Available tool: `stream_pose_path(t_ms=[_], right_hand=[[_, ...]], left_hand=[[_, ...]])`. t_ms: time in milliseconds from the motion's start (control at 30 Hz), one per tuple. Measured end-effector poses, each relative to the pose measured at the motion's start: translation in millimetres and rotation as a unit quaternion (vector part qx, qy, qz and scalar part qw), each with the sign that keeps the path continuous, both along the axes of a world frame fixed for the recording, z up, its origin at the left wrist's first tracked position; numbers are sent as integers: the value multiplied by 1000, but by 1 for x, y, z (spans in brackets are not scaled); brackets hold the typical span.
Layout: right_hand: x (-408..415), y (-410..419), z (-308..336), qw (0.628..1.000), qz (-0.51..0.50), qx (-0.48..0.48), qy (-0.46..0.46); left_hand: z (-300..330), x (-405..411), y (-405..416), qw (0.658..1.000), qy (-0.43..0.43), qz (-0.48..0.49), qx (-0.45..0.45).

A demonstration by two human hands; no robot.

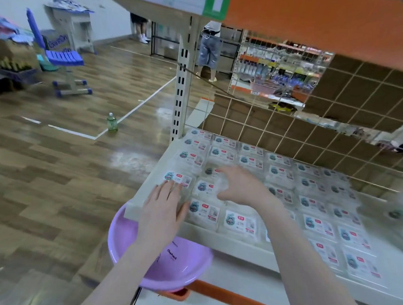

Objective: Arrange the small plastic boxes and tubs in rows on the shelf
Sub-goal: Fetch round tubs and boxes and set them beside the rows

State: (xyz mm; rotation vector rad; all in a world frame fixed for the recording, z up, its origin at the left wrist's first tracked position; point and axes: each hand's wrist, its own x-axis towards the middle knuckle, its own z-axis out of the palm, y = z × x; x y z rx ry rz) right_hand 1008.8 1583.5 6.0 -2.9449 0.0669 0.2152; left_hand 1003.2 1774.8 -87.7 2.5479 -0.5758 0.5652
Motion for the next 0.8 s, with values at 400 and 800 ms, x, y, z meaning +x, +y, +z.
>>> stream_pose_path(t_ms=[400, 800], right_hand=[[-31, -30, -9, 898, -113, 408, -121], [-72, -64, -43, 960, -119, 233, -102]], left_hand=[[6, -5, 0, 1000, 17, 8, -14], [5, -3, -2, 1000, 4, 5, -21]])
